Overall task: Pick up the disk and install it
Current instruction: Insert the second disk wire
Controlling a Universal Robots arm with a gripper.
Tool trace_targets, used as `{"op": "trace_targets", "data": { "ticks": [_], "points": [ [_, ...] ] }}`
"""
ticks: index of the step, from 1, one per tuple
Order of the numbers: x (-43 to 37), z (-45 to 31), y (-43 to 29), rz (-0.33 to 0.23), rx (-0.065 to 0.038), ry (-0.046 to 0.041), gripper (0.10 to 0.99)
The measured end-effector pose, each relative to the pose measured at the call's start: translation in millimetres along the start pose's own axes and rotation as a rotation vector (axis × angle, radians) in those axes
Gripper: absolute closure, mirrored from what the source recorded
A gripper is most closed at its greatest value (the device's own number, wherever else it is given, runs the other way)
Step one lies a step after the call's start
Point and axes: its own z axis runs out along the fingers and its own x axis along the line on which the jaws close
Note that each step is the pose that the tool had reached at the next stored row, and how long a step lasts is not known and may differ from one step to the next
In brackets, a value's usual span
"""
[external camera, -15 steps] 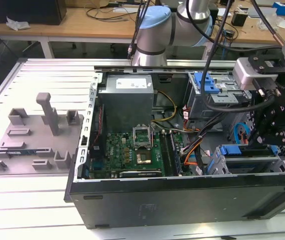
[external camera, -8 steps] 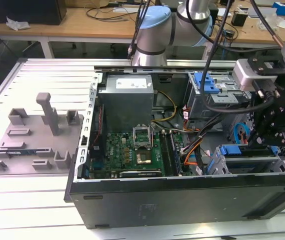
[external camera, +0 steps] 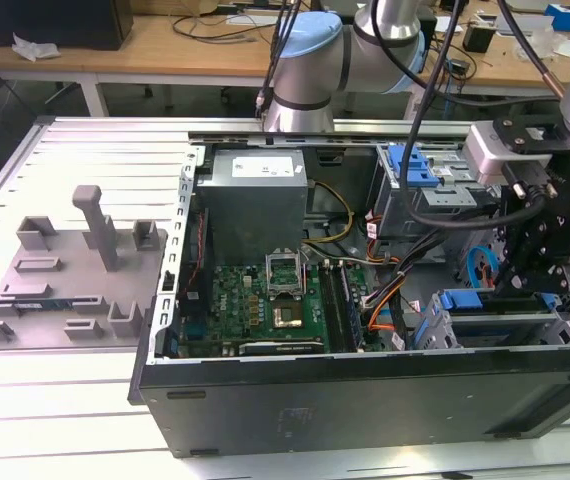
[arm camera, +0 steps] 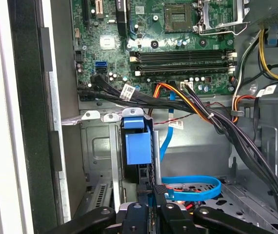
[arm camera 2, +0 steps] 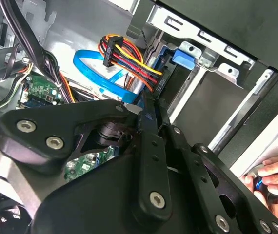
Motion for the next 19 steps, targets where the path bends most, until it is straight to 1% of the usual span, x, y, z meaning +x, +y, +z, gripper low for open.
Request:
{"op": "trace_targets", "data": {
  "ticks": [7,11,17,18,19],
  "points": [
    [0.0,1.9,0.1,-0.002,0.0,0.0,0.925],
    [0.1,4.7,0.3,-0.003,0.0,0.0002,0.925],
    [0.1,5.7,0.4,-0.003,0.0,-0.001,0.925],
    [0.1,5.7,0.4,-0.003,0.0,-0.001,0.914],
    [0.1,5.5,0.4,-0.003,0.0,-0.0006,0.855]
  ]
}}
